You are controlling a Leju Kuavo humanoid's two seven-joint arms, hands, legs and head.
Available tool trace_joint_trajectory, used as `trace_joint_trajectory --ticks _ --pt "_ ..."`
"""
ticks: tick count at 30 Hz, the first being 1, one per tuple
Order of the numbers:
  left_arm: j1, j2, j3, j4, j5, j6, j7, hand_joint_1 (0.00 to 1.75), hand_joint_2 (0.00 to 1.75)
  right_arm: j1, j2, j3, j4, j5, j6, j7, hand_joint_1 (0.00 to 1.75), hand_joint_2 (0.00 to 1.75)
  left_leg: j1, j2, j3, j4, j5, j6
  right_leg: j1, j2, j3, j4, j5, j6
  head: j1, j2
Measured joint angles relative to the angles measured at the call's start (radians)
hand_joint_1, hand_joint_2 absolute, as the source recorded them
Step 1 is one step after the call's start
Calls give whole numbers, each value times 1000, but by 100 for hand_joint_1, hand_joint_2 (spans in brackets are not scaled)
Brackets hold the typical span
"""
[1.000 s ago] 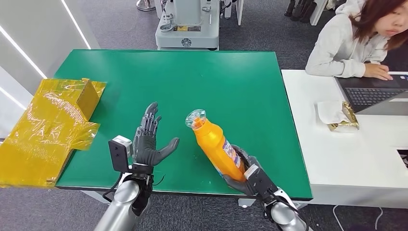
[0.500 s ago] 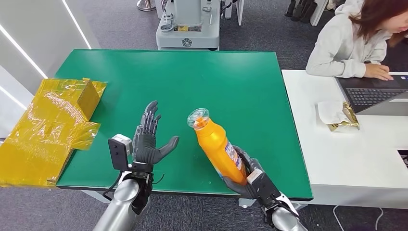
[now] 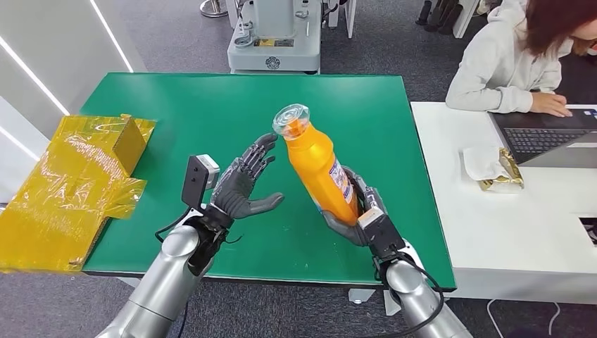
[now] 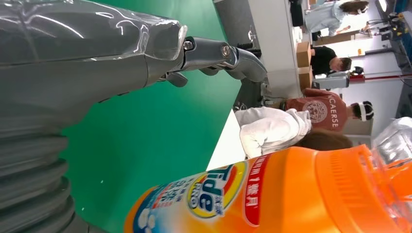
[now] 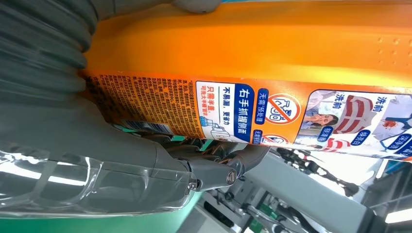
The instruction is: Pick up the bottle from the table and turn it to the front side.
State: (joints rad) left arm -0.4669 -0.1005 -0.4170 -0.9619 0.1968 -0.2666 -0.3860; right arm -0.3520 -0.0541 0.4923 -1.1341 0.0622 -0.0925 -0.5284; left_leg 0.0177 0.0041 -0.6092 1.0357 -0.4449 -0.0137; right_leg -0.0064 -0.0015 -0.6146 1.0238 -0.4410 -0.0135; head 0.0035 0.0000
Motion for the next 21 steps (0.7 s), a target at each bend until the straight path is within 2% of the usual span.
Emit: trace_joint_trajectory --ticks 8,21 --pt "-18 25 -5 26 1 -6 0 0 175 -33 19 -3 51 0 -3 -15 175 175 0 0 -1 0 0 0 0 0 -1 0 0 0 0 0" --pt "-50 39 -14 66 13 -26 8 0 175 -59 39 -2 85 -1 4 -19 175 175 0 0 -2 0 0 0 0 0 -2 0 0 0 0 0"
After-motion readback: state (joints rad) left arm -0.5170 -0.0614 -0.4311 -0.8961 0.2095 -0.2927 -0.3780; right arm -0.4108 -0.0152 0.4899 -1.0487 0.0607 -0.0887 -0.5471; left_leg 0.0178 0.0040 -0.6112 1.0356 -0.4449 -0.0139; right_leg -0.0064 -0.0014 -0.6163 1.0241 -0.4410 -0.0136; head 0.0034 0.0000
